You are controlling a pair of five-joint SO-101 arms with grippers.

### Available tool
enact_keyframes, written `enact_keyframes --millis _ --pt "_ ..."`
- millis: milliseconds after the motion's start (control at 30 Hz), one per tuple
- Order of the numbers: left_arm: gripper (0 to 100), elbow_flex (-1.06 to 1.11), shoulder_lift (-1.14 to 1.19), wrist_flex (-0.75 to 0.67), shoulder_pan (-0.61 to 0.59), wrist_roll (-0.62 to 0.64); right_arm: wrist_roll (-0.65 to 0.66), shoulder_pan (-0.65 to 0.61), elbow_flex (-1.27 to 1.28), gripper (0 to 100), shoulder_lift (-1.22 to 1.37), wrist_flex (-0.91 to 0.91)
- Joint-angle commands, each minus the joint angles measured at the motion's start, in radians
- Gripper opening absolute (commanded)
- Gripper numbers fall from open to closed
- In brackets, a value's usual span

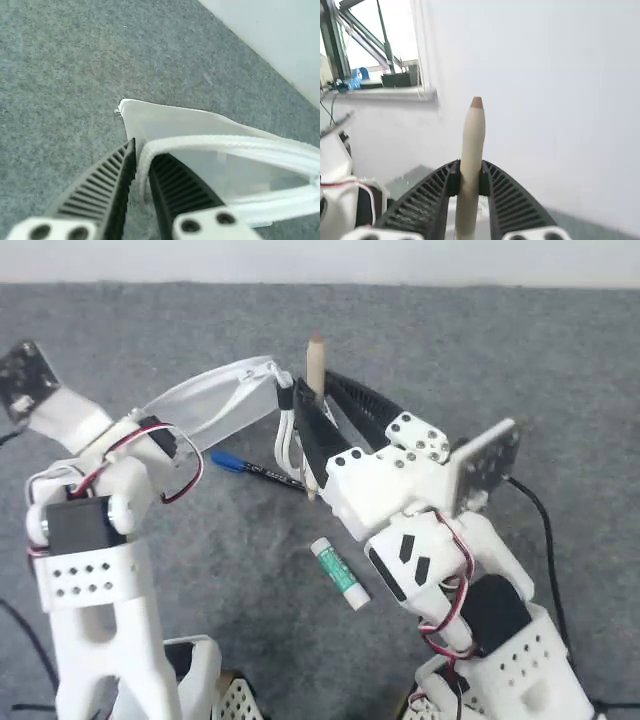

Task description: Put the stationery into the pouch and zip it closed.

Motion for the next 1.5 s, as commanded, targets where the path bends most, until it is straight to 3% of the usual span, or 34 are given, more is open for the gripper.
enact_keyframes --millis 0,167,533,900,1300,1467 --pt "1 -0.007 0.003 -0.021 0.008 -0.017 0.043 -0.036 -0.011 0.6 -0.028 -0.131" --pt "1 -0.005 0.003 -0.018 0.066 -0.071 0.044 -0.064 -0.011 0.6 -0.005 -0.274" --pt "1 -0.004 0.006 -0.018 0.069 -0.072 0.046 -0.059 -0.011 0.6 0.285 -0.641" --pt "1 0.015 0.002 -0.025 0.069 -0.071 0.046 -0.056 -0.015 0.6 0.455 -0.875" --pt "1 0.021 0.003 -0.025 0.100 -0.069 0.233 -0.048 0.071 0.6 0.757 -1.219" --pt "1 0.021 0.006 -0.025 0.101 -0.069 0.253 -0.048 0.163 0.6 0.769 -1.296"
